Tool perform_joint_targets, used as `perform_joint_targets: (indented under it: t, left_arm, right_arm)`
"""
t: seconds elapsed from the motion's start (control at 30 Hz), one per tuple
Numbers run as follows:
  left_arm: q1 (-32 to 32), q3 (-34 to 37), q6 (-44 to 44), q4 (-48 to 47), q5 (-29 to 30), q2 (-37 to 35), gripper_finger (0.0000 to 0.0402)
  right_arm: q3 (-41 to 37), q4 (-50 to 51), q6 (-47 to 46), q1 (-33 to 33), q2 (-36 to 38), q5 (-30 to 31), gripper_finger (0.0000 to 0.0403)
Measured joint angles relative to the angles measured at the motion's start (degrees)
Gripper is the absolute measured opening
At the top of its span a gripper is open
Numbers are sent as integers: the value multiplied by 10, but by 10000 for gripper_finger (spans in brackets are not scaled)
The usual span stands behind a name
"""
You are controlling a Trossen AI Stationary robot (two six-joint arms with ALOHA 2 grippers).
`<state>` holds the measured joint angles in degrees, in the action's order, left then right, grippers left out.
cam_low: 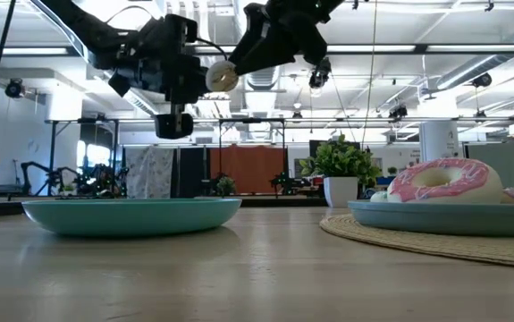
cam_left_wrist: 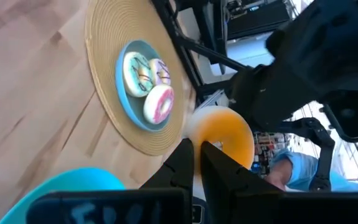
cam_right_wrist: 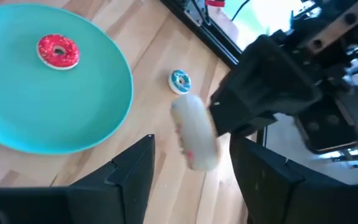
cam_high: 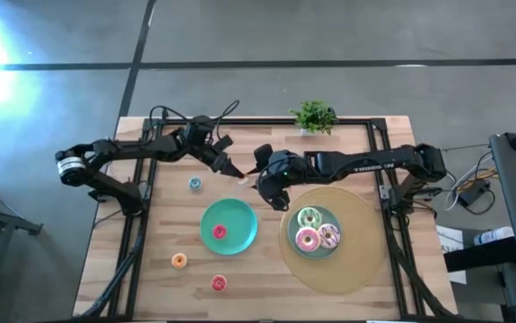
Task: Pick & Place donuts
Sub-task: Put the small white donut on the green plate
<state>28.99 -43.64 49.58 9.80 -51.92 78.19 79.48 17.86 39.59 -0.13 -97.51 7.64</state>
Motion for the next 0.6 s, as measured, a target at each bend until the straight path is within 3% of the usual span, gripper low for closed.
perform_joint_targets:
  t: [0.4,0.6]
  left_arm:
    - [-16,-12,1,0,6,9,0]
    - [-25,-12,-17,-12,30,10,6]
  right_arm:
    - [-1,-1,-40,0,-19,-1,198]
    - [-1,-1,-65,0,-20,3,155]
